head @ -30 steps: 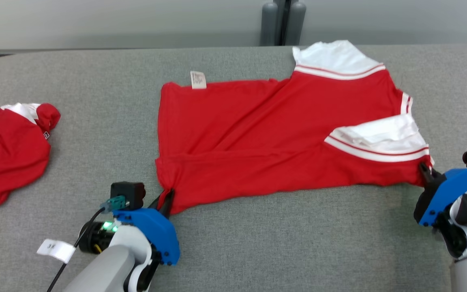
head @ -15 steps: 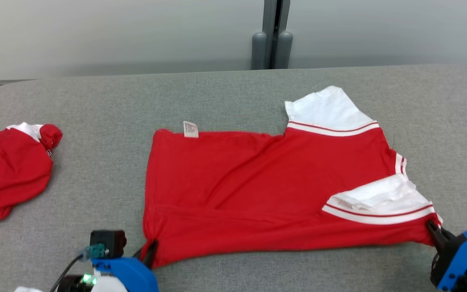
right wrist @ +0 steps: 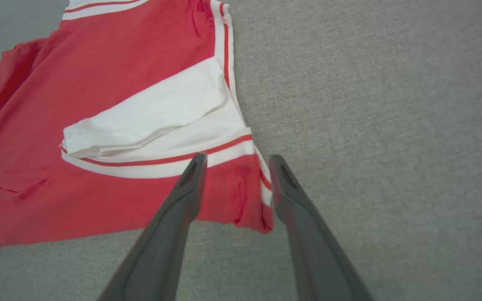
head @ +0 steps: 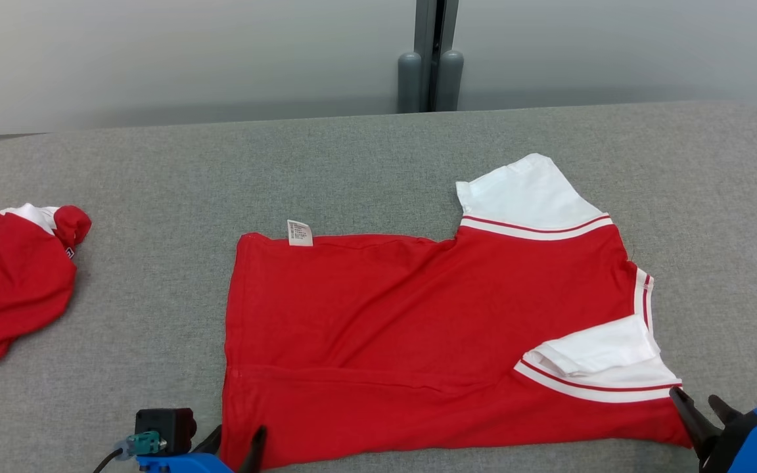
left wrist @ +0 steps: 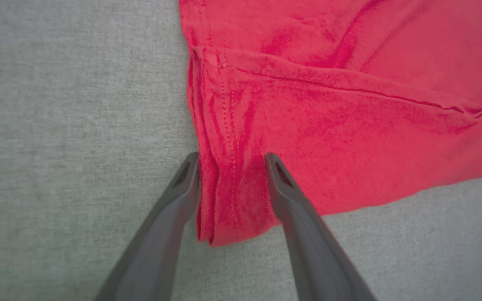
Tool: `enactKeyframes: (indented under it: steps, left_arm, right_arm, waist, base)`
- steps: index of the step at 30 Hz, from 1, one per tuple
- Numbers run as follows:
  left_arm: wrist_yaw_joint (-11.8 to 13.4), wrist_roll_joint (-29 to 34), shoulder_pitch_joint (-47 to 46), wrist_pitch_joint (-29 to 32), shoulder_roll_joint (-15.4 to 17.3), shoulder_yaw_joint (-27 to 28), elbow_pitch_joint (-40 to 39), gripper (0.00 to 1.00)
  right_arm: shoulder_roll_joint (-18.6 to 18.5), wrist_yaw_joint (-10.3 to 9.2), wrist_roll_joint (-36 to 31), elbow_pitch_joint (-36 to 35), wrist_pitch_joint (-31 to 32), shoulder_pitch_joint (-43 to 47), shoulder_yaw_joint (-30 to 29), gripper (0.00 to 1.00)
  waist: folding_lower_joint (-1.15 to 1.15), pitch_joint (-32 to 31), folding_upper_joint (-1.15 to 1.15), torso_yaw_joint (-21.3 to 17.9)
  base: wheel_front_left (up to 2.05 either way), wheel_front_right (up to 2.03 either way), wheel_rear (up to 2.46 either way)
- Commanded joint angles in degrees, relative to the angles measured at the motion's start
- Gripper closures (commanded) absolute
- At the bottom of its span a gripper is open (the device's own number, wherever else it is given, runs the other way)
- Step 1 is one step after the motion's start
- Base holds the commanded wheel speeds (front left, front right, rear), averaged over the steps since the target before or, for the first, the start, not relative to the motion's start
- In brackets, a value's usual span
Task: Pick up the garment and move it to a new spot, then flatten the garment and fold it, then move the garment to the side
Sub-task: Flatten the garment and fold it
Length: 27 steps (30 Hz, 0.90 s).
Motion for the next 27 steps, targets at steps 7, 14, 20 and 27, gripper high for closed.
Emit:
enactKeyframes:
  steps: [7,14,20,27]
  left_arm:
    - [1.0,0.3,-0.9,3.4,2.6,-0.4,-3.5,0.00]
    - [-2.6,0.2,-10.2,10.5,8.9,2.0,-7.7,0.00]
    - [-8.4,-3.5,-22.0,19.9,11.6,4.5,-3.9,0.00]
    - [-12.8,-7.6,-31.7,25.9,11.9,7.3,2.0,0.00]
  right_arm:
    - [-0.1,0.01,-3.7,-2.7,0.6,-2.6,-0.2,0.00]
    - [-2.9,0.01,-7.0,-6.3,6.4,-12.1,4.2,0.00]
    - [-6.3,0.01,-5.1,-2.8,10.1,-25.2,11.6,0.00]
    - [-5.1,0.01,-2.0,5.6,9.3,-38.8,17.9,0.00]
  waist:
    - [0.00,-0.6,0.00,0.3]
    - [0.00,1.1,0.00,0.2]
    - [0.00,5.1,0.00,-1.6]
    - [0.00,11.0,0.00,-4.4]
  base:
    - [0.00,0.00,0.00]
    - [0.00,0.00,0.00]
    - [0.00,0.00,0.00]
    - [0.00,0.00,0.00]
